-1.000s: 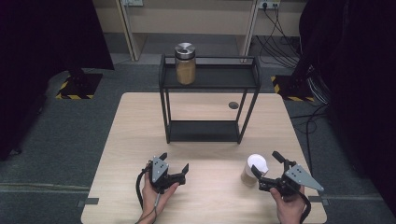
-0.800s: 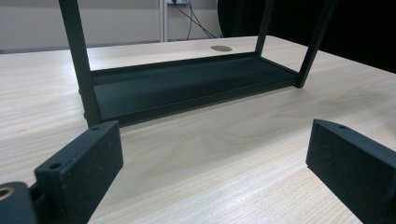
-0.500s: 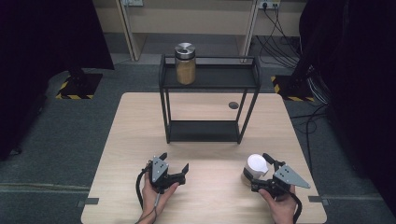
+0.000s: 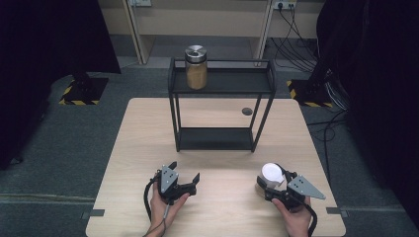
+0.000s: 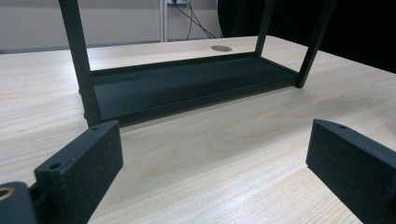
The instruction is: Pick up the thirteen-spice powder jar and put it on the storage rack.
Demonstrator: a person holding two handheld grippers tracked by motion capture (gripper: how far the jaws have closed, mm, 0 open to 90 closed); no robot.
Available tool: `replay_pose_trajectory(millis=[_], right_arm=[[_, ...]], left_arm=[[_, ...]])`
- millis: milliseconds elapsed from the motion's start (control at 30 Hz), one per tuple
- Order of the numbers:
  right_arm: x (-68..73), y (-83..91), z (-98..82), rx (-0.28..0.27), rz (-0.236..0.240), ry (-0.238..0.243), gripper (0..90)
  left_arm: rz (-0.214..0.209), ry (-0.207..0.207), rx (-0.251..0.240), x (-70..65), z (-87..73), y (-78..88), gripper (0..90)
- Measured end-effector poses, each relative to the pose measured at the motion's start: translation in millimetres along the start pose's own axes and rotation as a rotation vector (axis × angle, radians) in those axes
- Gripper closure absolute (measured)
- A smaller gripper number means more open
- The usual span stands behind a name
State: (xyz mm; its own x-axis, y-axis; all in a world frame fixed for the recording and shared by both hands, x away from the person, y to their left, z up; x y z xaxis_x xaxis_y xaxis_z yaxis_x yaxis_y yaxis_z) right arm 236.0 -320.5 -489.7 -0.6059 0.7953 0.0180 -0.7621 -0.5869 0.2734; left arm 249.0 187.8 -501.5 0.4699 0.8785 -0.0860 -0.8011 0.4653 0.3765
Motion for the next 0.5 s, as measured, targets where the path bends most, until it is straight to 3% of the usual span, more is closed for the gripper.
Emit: replay_pose_trajectory(millis=[100,500], right_arm=[[0.7,-0.4,-0.8,-0.001,-0.006,0.012,30.0],[2.4,-2.2,-3.6,-0.014,-0.011,0.013,30.4]], left_arm=[[0.0,0.0,0.001,0.0,0.2,-0.2,3.0],[-0.001,-0.004,0.002,-0.1,0.3,-0.2,3.0]])
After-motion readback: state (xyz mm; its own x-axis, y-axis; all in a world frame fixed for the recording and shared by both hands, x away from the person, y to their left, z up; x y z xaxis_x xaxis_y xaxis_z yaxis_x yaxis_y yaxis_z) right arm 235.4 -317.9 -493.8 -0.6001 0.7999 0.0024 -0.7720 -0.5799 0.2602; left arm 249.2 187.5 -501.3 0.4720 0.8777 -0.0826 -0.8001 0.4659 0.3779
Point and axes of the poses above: each handheld gripper's, and its own axes: y roughly backward along the jaws, z roughly out of its top, x roughly to its left, the point moved 3 cm from there along -y, roughly forward along the jaws, and after that the axes turned 8 degrees about x, right-handed, at the moved point
